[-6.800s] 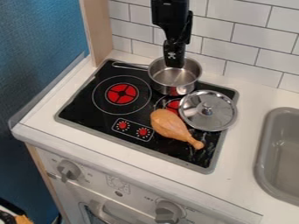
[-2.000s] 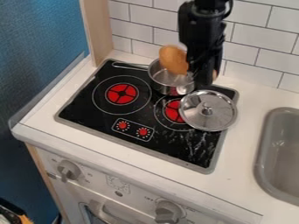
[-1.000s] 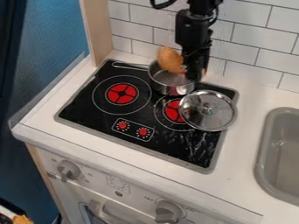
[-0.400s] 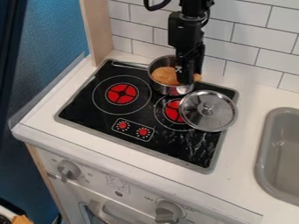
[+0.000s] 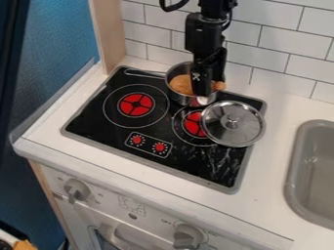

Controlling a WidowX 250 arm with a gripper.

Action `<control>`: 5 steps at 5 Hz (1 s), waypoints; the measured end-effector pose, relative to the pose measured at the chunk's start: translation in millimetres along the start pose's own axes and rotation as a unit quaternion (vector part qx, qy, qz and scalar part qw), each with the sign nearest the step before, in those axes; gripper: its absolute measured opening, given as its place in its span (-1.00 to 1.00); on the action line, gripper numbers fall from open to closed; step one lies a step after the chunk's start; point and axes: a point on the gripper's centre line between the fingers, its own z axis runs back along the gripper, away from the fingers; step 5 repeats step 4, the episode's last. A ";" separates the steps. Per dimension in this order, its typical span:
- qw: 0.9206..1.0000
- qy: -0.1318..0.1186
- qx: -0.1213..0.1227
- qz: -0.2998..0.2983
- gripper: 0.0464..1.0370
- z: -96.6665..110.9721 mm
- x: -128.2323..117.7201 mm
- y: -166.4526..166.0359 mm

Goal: Put the chicken drumstick inside the silver pot

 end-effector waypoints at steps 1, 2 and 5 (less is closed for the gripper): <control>1.000 -0.017 0.000 0.000 0.93 2.3 -2.5 0.4; 0.999 -0.023 -0.039 -0.008 0.93 33.9 -8.2 -1.6; 0.997 -0.003 -0.068 -0.029 0.93 67.2 -12.7 13.6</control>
